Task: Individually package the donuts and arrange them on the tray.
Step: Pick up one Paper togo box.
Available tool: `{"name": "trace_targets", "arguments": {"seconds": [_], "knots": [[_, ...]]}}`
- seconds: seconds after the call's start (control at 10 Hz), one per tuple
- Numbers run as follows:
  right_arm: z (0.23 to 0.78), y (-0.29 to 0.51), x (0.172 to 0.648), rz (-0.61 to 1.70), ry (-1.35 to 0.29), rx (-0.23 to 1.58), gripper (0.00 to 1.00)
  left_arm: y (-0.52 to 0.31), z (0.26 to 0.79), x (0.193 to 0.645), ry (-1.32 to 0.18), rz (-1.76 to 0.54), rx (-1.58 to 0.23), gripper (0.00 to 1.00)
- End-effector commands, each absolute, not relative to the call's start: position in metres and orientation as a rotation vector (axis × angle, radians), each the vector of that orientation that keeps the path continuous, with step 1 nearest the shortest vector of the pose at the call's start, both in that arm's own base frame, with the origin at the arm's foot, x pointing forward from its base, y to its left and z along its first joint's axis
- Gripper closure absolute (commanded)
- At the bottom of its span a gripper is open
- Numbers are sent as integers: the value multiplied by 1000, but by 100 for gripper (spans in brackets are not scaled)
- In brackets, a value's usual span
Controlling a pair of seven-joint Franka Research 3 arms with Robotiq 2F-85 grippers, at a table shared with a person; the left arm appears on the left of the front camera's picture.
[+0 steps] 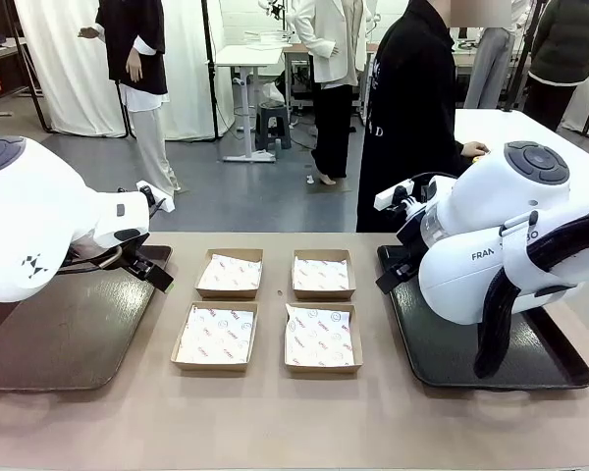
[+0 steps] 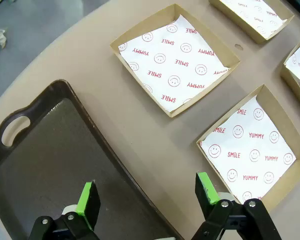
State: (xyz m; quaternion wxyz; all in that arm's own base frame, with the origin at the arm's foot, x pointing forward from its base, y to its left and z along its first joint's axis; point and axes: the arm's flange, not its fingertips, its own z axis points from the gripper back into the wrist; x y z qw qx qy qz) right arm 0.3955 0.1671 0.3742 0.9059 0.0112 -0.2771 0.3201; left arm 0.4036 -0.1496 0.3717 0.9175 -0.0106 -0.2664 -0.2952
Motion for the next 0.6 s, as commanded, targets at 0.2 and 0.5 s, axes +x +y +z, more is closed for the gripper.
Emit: {"name": "trace_targets", "arguments": {"seconds": [0.2, 0.5], "knots": [[374, 167, 395, 661, -572, 23, 0, -150, 372, 404, -548, -608, -22, 0], [374, 167, 395, 661, -572, 23, 0, -150, 372, 404, -548, -608, -22, 0]]}}
